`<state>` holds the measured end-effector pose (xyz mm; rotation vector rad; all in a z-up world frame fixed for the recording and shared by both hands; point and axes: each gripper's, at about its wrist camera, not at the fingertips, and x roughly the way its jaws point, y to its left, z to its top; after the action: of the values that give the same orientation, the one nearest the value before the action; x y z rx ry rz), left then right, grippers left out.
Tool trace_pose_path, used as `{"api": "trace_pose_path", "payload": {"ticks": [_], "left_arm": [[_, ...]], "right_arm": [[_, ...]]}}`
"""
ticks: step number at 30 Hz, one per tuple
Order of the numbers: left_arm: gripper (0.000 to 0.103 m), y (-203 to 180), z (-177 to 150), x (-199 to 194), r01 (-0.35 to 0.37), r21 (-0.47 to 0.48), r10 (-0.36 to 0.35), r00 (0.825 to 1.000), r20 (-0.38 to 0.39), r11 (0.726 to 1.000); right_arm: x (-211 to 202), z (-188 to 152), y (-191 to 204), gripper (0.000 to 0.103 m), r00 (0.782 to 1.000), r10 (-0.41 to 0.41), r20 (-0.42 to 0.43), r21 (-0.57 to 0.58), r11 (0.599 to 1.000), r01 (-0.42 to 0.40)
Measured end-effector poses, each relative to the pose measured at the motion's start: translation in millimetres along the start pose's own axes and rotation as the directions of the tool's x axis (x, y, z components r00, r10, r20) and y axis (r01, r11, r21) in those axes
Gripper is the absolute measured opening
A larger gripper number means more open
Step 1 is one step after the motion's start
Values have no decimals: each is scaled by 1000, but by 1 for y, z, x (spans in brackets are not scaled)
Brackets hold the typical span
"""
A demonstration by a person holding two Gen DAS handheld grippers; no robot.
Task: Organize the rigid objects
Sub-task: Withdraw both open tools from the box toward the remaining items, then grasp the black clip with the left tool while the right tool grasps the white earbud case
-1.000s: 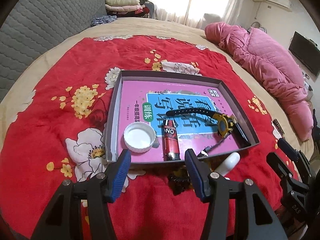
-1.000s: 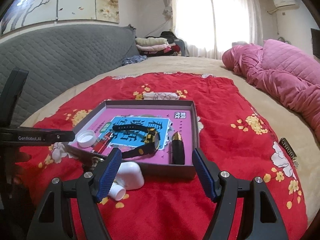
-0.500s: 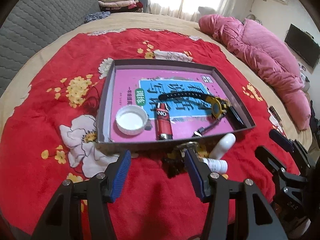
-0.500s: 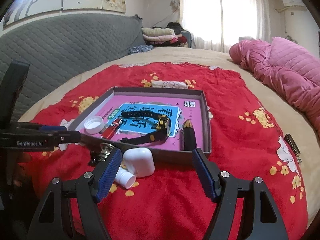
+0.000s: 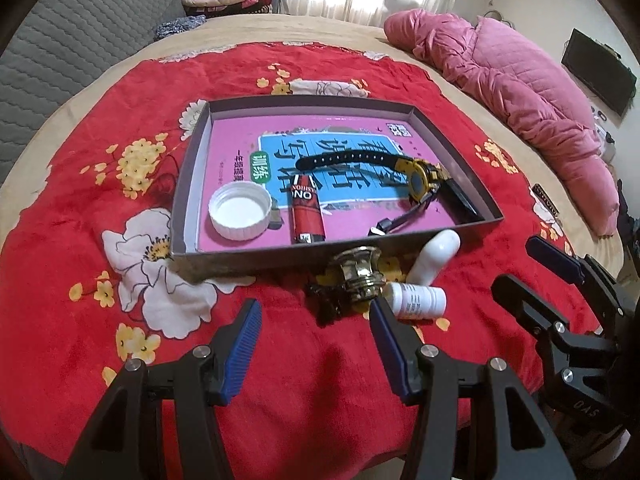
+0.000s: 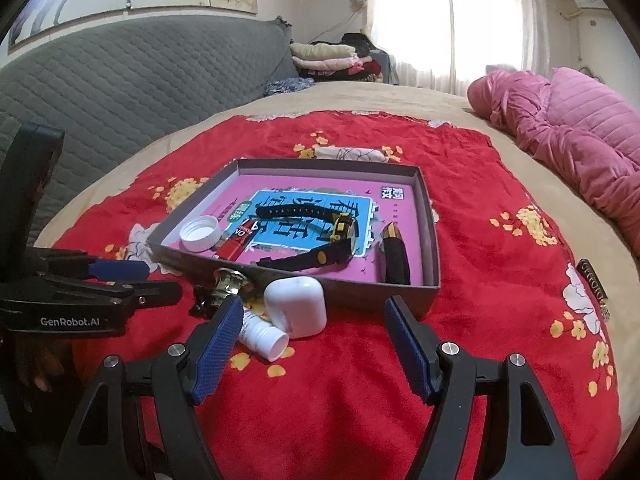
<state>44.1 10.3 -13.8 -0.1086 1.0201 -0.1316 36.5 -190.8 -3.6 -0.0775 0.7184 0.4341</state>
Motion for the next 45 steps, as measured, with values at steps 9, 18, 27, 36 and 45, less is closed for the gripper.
{"api": "trace_pose_path", "payload": {"ticks": [9,18,27,36,45], "left_arm": [[56,-2,-6,8,4,2,-4,1000,-25,1000],[55,3,-5,19,9,-47,-10,999,-30,999],[55,13,5,32,-10,-76,8,1000,-27,997],[56,26,2,37,-20,-114,15,999,-40,993],[56,23,-2,43,-11,-102,5,998,-59,995]], "right_arm": [[6,-5,4,74,1000,8,-27,-12,1000,-8],[14,-7,4,74,999,13,-39,-13,1000,-14],[19,-8,3,74,999,17,-46,-8,1000,-18],[30,-8,0,74,998,23,-51,5,1000,-23],[51,-6,-2,74,998,35,-59,27,999,-33]]}}
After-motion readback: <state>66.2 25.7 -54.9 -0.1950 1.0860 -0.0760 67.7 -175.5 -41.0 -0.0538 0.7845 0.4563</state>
